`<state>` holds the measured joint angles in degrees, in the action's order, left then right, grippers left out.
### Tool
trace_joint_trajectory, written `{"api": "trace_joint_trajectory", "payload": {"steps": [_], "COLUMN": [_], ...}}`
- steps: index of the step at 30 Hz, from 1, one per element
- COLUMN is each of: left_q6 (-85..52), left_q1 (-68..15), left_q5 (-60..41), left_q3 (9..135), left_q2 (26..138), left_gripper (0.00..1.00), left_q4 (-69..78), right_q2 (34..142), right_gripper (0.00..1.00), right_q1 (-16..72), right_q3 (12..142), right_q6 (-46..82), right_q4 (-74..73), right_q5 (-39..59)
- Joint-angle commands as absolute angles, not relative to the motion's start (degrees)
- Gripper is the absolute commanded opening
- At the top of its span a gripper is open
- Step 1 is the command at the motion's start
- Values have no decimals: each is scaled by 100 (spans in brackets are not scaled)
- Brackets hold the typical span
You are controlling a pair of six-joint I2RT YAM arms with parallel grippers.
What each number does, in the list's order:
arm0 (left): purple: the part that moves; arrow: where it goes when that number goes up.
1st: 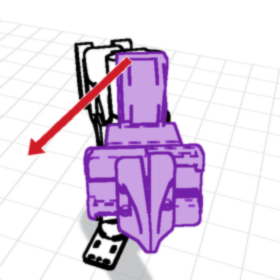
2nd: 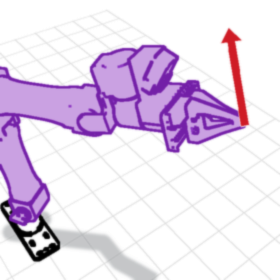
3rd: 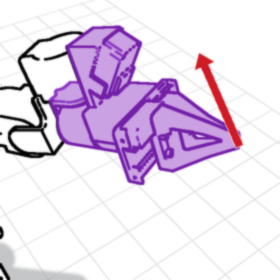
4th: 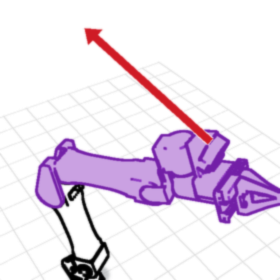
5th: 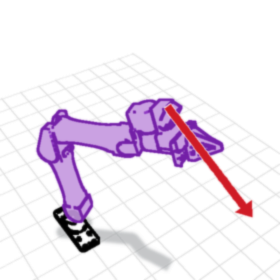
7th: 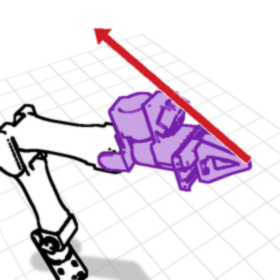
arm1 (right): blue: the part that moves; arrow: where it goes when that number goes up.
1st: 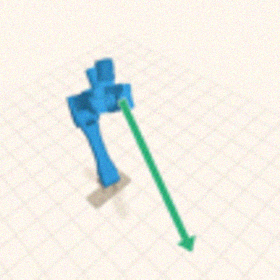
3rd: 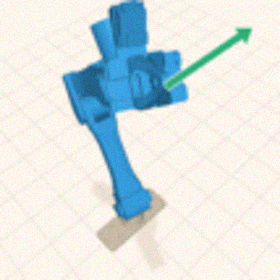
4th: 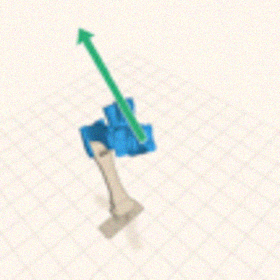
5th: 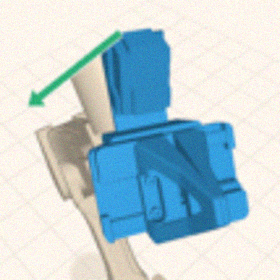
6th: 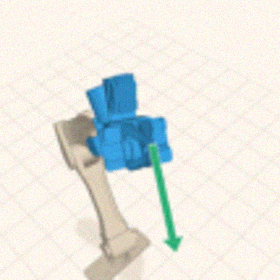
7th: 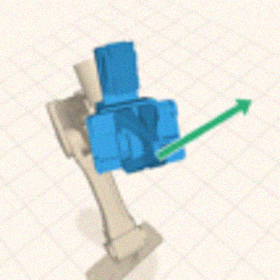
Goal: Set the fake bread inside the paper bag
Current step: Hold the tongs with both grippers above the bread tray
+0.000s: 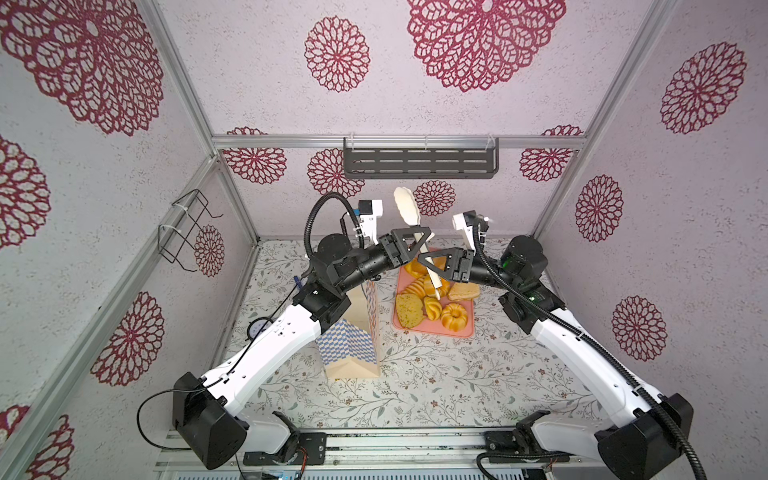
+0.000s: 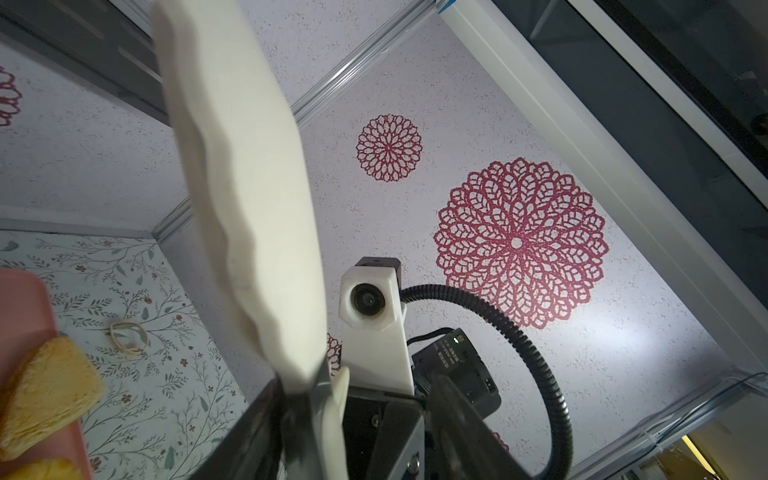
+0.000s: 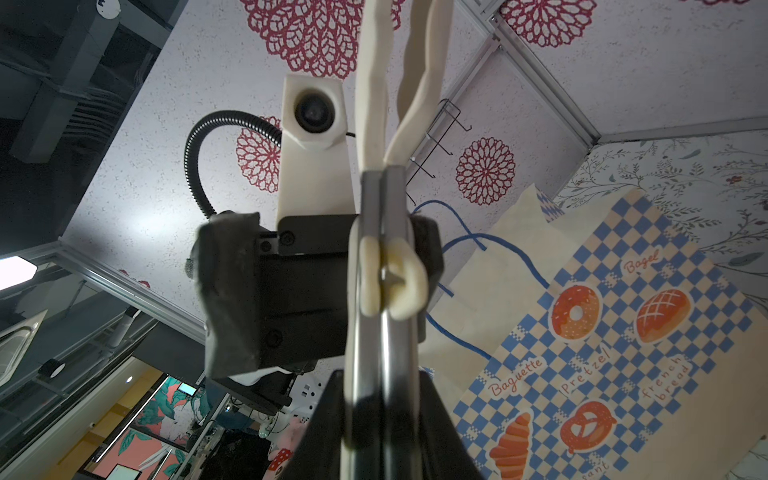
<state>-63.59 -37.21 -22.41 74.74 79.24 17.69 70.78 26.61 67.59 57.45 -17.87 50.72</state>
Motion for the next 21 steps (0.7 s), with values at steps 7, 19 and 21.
{"api": "trace_joint_trajectory", "payload": {"steps": [7, 19, 21], "left_q6": [-6467, -6671, -6715], "left_q1": [-3683, -3595, -3597], "left_q5": [-2522, -2843, -2882], "left_q3": [7450, 7655, 7655], "left_q2": [7922, 8296, 8327], "left_gripper": [47, 35, 24], "left_q4": [2162, 2405, 2489], "right_q2": [6911, 6892, 6871], "right_gripper": [11, 13, 15], "right_q1": [2478, 2486, 2487], "right_q3": [6825, 6794, 6785], "right_q6": [6179, 6003, 5868], "right_q4": [-2766, -2262, -2063], "right_q5": [5226, 5846, 5798]}}
